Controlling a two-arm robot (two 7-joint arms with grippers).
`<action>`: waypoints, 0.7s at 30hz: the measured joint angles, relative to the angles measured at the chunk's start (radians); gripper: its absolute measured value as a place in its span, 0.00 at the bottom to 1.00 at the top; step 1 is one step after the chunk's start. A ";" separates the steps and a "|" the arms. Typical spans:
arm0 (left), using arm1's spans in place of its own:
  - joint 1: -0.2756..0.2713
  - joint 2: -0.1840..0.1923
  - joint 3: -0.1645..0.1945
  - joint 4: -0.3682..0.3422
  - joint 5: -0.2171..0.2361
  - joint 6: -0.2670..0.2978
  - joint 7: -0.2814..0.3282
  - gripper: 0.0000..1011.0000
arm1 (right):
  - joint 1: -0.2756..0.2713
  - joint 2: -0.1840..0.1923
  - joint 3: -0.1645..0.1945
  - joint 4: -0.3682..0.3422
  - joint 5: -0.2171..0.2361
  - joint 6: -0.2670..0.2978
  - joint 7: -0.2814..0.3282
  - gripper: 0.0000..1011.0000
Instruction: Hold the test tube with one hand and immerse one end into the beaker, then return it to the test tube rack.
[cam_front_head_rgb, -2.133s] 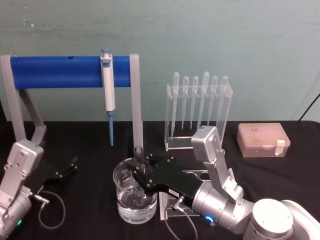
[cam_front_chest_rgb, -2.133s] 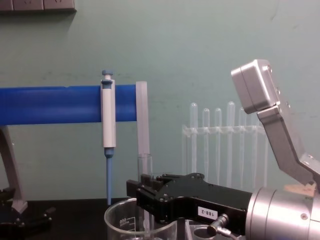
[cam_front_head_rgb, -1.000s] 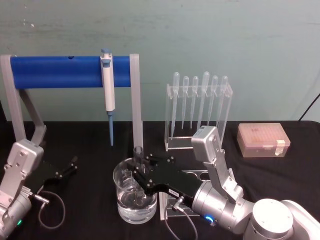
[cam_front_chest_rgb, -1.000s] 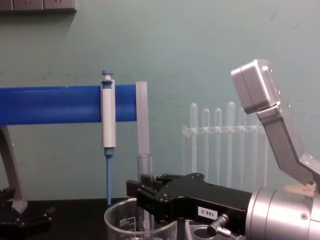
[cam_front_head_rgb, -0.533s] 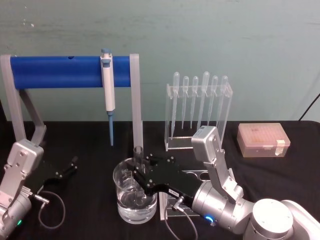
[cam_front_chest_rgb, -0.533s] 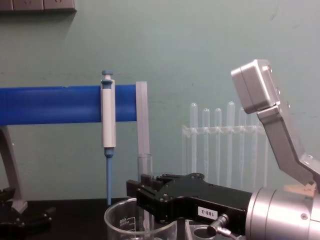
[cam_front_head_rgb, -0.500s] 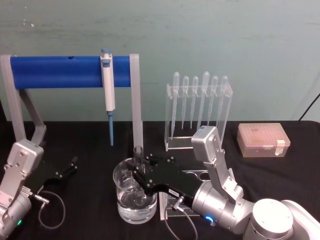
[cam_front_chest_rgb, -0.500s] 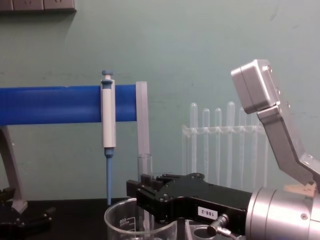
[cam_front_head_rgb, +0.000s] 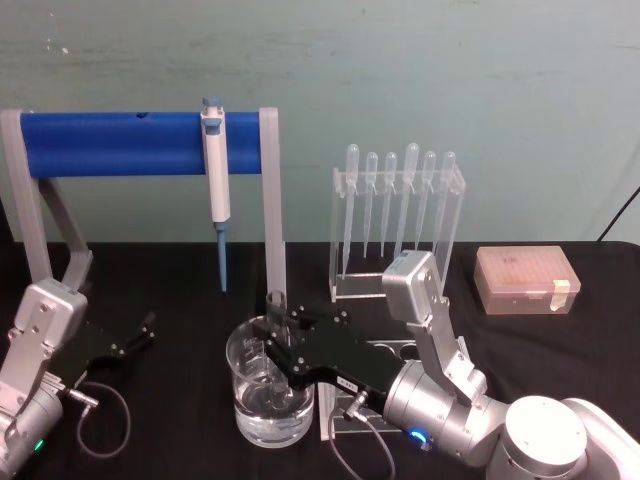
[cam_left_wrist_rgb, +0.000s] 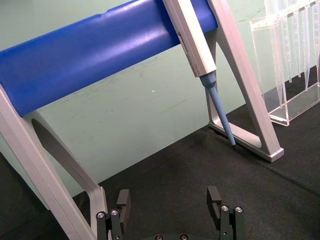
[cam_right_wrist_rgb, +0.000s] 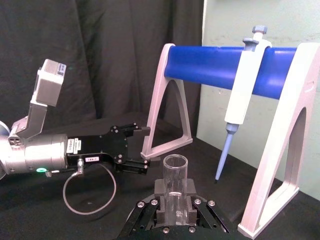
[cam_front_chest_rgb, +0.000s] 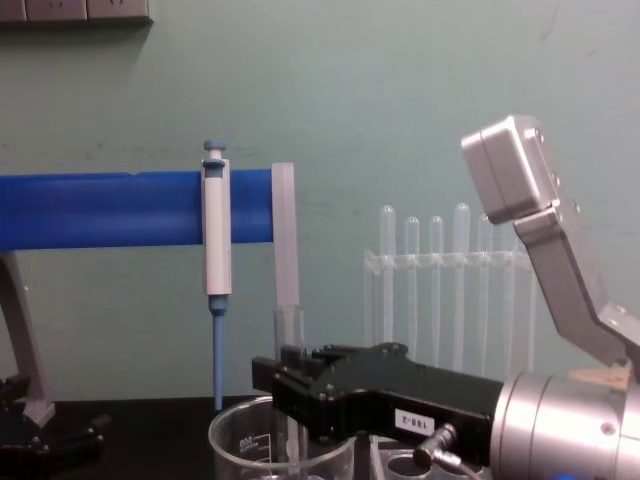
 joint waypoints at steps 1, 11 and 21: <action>0.000 0.000 0.000 0.000 0.000 0.000 0.000 0.99 | 0.000 0.001 0.001 -0.008 -0.001 0.004 -0.001 0.22; 0.000 0.000 0.000 0.000 0.000 0.000 0.000 0.99 | 0.015 0.031 0.020 -0.141 -0.005 0.062 -0.004 0.22; 0.000 0.000 0.000 0.000 0.000 0.000 0.000 0.99 | 0.042 0.065 0.063 -0.270 0.058 0.174 -0.030 0.22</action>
